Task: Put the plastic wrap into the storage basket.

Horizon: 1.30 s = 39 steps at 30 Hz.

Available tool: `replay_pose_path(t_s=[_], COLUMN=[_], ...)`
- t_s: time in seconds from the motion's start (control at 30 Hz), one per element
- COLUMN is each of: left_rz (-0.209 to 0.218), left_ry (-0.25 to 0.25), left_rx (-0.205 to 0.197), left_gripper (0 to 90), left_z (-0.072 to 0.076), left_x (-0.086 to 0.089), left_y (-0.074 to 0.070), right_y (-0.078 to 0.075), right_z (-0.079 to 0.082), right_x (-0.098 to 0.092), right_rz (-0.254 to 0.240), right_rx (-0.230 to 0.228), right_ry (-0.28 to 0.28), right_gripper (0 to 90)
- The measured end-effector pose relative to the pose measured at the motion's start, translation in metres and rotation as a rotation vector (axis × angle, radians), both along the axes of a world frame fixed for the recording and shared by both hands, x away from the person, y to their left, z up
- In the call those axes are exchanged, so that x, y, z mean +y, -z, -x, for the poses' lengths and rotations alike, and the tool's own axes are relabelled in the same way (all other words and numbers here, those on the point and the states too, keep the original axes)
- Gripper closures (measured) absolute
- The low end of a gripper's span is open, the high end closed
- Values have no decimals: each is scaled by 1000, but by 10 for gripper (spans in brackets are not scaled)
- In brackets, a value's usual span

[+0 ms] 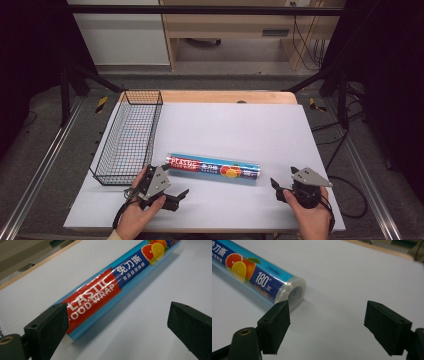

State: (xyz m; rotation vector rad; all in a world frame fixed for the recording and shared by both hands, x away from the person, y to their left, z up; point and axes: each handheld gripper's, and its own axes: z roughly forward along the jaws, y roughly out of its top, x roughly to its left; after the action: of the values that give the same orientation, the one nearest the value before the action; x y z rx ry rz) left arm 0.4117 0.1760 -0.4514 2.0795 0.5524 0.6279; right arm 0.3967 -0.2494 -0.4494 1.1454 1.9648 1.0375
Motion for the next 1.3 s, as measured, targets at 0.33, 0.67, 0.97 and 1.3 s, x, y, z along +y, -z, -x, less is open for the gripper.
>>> replay_pose_path(t_s=[0.33, 0.67, 0.97, 1.3], left_rz=[-3, 21, 30, 33], left_ry=[23, 21, 43, 50], left_rx=[31, 52, 59, 69], left_gripper=[38, 36, 33, 33], left_z=[2, 0, 1, 0], left_x=[1, 9, 8, 8], left_y=[0, -2, -2, -1], right_y=[-20, -63, -70, -17], right_z=[-9, -42, -79, -107], right_x=[29, 63, 102, 127], right_rz=[134, 280, 325, 378], right_rx=[12, 75, 123, 281], right_ry=[-95, -351, -540, -707], right_gripper=[109, 100, 65, 108])
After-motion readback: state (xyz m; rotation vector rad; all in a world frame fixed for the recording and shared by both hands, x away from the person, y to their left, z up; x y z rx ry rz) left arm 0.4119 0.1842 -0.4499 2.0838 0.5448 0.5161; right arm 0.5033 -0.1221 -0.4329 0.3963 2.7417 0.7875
